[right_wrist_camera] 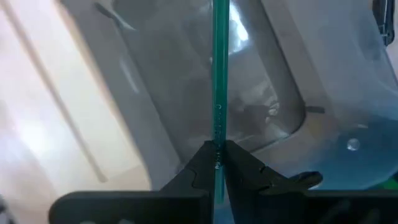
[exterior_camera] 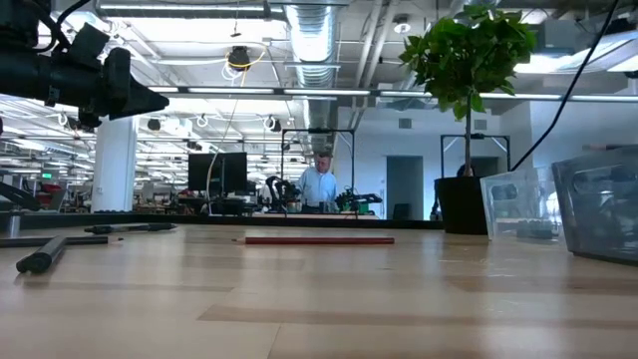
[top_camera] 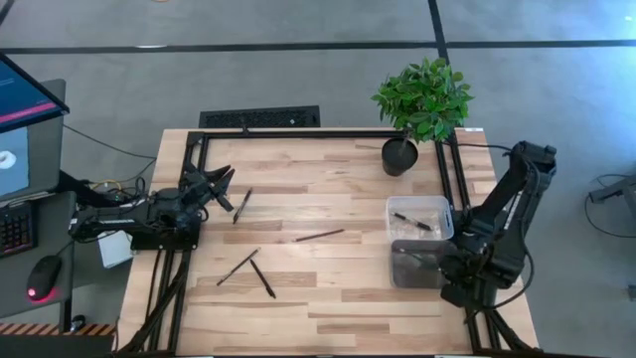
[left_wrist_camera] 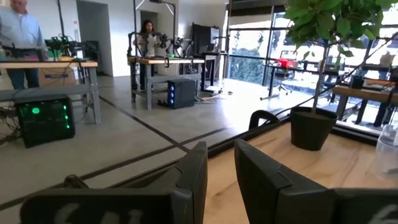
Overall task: Sort pens & pencils
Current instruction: Put the dark green pencil into the black transparent bin
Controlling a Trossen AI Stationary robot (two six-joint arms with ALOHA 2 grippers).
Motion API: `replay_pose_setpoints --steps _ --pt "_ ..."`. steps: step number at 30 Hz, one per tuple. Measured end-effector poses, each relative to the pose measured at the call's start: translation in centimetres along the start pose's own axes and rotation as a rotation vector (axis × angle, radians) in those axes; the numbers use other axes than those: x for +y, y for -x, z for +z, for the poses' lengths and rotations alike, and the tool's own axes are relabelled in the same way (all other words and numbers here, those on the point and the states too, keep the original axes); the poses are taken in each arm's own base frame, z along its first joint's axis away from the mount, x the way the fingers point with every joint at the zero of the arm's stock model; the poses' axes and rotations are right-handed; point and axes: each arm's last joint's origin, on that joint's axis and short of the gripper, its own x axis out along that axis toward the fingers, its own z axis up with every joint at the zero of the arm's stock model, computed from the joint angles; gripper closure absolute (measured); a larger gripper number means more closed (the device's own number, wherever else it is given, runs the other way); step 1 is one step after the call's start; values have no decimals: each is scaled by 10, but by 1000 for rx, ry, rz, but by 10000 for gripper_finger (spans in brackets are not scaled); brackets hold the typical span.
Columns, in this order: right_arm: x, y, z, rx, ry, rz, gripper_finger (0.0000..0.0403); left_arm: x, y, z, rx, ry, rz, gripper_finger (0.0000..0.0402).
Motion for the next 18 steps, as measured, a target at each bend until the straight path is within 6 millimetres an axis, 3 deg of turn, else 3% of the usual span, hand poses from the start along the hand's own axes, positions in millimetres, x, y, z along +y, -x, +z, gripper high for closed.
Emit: replay_pose_setpoints --steps 7,18 --pt "-1 -17 -4 5 -8 38 355 0 0 0 0 16 -3 329" --pt "0 -19 -4 1 -21 60 355 0 0 0 0 26 -6 329"
